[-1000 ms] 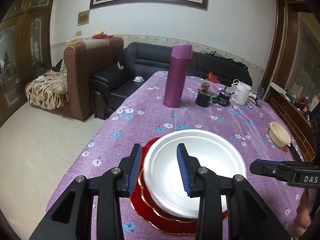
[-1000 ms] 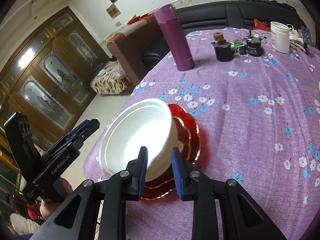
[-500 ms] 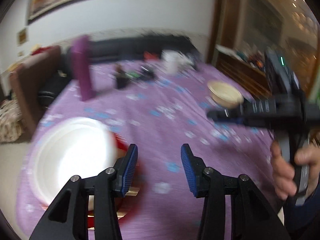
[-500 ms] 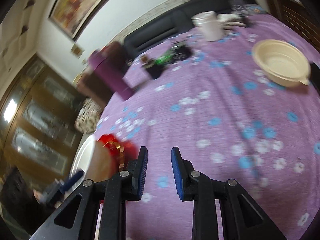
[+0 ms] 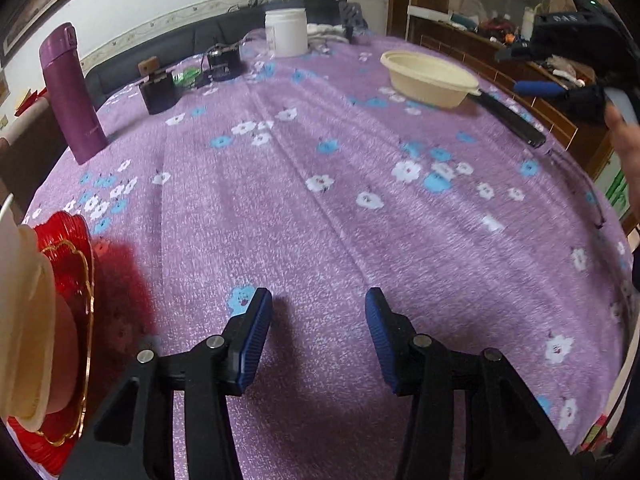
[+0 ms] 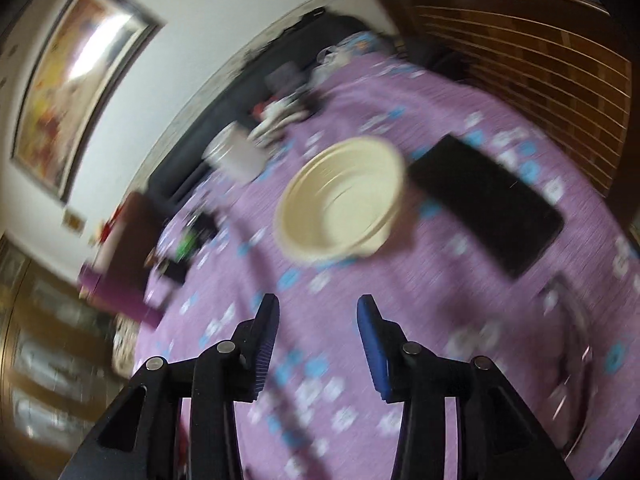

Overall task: Organize plates and bowls
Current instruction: 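Move the right gripper to the cream ribbed bowl and grasp its rim, then lift the cream ribbed bowl with the right gripper toward the left gripper, then close the left gripper on the cream bowl rim while the right gripper holds it, then carry the cream ribbed bowl with the left gripper toward the plate stack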

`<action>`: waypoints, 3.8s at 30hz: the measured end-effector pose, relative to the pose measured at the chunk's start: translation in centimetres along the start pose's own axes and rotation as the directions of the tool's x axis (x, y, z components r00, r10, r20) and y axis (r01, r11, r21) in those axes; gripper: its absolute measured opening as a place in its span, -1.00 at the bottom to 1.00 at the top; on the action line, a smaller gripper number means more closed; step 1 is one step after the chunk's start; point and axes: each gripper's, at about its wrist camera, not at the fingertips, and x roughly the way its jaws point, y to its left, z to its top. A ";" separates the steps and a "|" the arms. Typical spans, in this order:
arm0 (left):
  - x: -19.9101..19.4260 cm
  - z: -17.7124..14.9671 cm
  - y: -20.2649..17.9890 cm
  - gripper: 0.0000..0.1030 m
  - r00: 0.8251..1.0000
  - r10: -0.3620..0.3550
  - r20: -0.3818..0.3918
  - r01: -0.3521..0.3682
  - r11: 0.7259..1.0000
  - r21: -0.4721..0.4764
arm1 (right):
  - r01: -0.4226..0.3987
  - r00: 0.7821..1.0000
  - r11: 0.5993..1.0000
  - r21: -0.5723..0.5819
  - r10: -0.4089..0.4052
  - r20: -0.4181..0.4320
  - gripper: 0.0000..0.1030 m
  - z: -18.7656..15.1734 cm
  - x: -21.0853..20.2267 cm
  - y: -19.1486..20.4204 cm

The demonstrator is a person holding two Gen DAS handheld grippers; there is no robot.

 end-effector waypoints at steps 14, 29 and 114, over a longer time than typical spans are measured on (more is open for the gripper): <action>0.4 0.0 0.1 0.04 1.000 -0.008 0.006 0.008 1.000 0.009 | 0.110 0.992 0.993 0.037 -0.107 -0.061 -0.79 4.6 7.6 -3.3; -5.7 0.9 3.2 0.04 0.990 0.005 0.144 0.004 0.998 -0.064 | -0.208 0.972 0.918 -0.336 0.156 -0.177 -0.85 -6.7 -1.3 7.4; -4.1 1.4 -0.3 -0.40 0.992 -0.060 0.114 0.059 0.998 0.011 | -0.086 0.987 0.906 -0.414 0.022 -0.157 -0.51 -16.0 -3.4 4.9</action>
